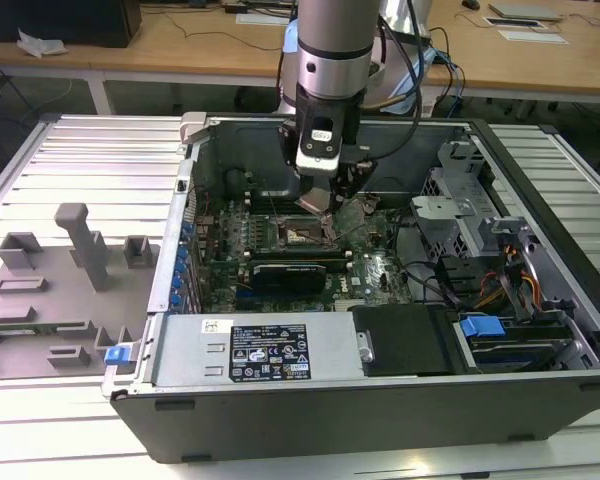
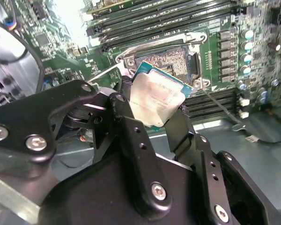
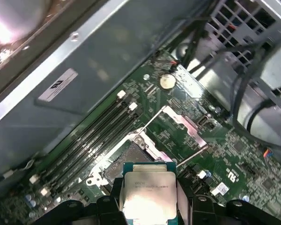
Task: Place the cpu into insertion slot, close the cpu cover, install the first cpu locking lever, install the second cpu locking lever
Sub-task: 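Place the cpu into insertion slot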
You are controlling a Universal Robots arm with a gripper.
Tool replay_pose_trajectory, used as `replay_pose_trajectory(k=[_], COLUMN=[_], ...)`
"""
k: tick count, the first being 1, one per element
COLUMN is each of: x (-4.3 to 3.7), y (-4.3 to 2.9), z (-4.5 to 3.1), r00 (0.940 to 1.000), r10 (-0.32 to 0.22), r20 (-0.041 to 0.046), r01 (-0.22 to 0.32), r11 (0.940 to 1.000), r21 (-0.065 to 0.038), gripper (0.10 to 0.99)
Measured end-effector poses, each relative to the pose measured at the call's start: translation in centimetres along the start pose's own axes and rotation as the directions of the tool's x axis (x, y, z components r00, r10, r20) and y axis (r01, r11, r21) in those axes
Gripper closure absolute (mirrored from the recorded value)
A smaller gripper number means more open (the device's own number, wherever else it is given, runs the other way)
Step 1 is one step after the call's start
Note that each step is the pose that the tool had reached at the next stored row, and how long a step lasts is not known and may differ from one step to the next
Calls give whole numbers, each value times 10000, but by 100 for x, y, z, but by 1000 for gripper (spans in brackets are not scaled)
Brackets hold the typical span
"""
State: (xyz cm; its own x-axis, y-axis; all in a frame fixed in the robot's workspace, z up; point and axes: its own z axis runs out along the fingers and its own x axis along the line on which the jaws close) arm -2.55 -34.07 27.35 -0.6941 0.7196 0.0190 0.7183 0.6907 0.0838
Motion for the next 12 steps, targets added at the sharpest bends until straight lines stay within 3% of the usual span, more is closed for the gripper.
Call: replay_pose_trajectory(k=[5,10,12], x=[0,0,-1], y=[-1,-2,-3], z=[12,25,32], r00=[9945,9767,9634], r10=[1046,2138,2674], r20=[87,175,218], r01=[-1046,-2137,-2672], r11=[9945,9769,9636], r21=[-24,-60,-82], gripper=[549,549,549])
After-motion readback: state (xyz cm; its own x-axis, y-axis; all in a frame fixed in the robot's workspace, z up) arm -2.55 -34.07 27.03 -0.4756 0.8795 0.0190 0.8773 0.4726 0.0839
